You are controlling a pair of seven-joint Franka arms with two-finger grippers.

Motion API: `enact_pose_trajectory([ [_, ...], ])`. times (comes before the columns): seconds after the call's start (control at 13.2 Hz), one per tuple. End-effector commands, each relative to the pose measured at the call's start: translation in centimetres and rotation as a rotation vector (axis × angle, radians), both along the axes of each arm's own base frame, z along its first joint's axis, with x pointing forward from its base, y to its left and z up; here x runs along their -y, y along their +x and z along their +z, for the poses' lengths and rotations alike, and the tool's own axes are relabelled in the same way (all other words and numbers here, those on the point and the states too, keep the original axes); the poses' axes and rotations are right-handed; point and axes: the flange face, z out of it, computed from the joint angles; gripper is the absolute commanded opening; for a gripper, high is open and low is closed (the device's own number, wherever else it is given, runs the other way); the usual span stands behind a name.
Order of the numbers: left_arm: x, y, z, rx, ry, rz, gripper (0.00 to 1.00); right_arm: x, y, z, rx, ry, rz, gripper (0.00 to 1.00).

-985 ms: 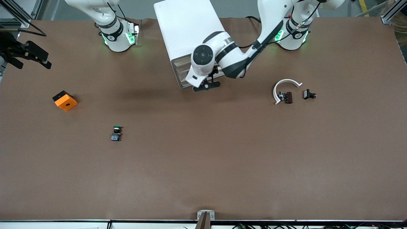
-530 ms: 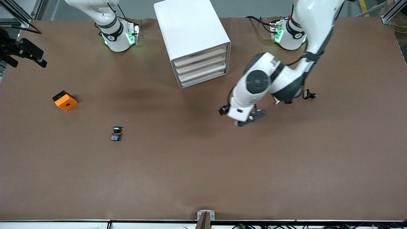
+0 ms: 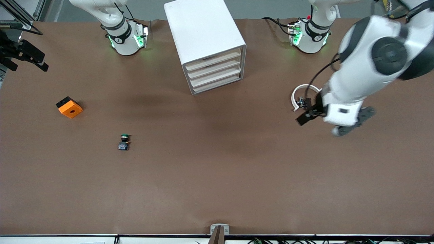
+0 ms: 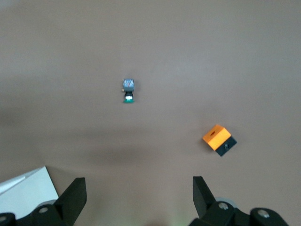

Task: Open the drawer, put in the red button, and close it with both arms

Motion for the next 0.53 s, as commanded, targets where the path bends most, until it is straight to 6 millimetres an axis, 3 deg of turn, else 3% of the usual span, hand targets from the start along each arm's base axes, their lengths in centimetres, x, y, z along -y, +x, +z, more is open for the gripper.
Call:
enact_pose_trajectory([
  [0.0, -4.4, 0.7, 1.5, -0.032, 0.017, -0.092, 1.00, 0.4, 0.1, 0.8, -0.008, -0.020, -0.007, 1.00],
  [0.3, -8.8, -1.0, 7.1, 0.061, 0.062, -0.223, 1.00, 0.7, 0.1, 1.1, -0.002, -0.017, -0.013, 1.00],
  [0.45, -10.8, -1.3, 7.5, 0.040, 0.068, -0.246, 1.00, 0.7, 0.1, 1.1, 0.000, -0.017, -0.013, 1.00],
])
